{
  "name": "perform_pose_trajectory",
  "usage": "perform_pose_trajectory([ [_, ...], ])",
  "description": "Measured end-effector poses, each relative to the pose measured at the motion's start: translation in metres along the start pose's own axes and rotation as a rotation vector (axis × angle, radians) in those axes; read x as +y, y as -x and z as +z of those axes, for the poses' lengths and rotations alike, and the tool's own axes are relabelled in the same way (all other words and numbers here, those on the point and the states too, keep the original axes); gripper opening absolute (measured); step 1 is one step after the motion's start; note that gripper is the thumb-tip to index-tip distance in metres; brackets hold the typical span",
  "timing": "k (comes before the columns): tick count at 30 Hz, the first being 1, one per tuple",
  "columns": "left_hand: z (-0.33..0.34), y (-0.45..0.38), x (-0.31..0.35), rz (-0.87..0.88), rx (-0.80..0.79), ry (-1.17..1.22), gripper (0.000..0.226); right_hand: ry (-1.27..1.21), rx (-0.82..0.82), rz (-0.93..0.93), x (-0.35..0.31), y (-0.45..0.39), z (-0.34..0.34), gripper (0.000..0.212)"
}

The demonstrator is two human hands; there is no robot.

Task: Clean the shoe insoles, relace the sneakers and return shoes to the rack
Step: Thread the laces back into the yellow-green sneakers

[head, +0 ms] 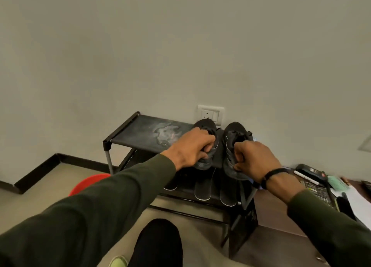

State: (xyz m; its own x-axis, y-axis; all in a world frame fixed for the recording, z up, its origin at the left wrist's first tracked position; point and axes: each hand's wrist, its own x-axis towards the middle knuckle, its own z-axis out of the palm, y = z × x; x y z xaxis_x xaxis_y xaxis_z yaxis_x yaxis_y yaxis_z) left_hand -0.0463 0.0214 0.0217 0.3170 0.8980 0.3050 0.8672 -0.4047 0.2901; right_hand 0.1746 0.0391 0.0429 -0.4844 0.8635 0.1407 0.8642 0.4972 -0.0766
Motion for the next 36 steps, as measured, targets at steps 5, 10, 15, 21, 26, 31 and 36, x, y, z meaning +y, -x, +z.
perform_pose_trajectory([
  [5,0.011,0.003,-0.017,0.051,0.090,-0.006,0.033,0.023,0.026,0.074,0.004,-0.019,0.014,0.026],
  [10,0.008,0.040,-0.029,0.087,0.173,-0.070,0.032,0.147,0.111,0.102,-0.035,-0.009,0.001,0.020],
  [15,0.018,0.138,-0.061,-0.035,0.172,0.040,0.029,0.004,0.052,-0.169,-0.137,0.006,0.018,0.024],
  [21,0.101,0.317,-0.130,-0.843,-0.359,0.288,0.036,-0.095,-0.589,-0.364,-0.275,0.029,0.182,0.028],
  [26,0.190,0.445,-0.119,-1.201,-0.805,0.451,0.053,-0.024,-1.353,-0.351,-0.349,0.072,0.322,0.045],
  [31,0.263,0.498,-0.089,-1.268,-0.871,0.594,0.070,0.099,-1.451,-0.463,-0.358,0.094,0.380,0.020],
  [36,0.303,0.497,-0.075,-1.311,-0.956,0.570,0.076,0.209,-1.568,-0.490,-0.352,0.111,0.407,0.034],
])
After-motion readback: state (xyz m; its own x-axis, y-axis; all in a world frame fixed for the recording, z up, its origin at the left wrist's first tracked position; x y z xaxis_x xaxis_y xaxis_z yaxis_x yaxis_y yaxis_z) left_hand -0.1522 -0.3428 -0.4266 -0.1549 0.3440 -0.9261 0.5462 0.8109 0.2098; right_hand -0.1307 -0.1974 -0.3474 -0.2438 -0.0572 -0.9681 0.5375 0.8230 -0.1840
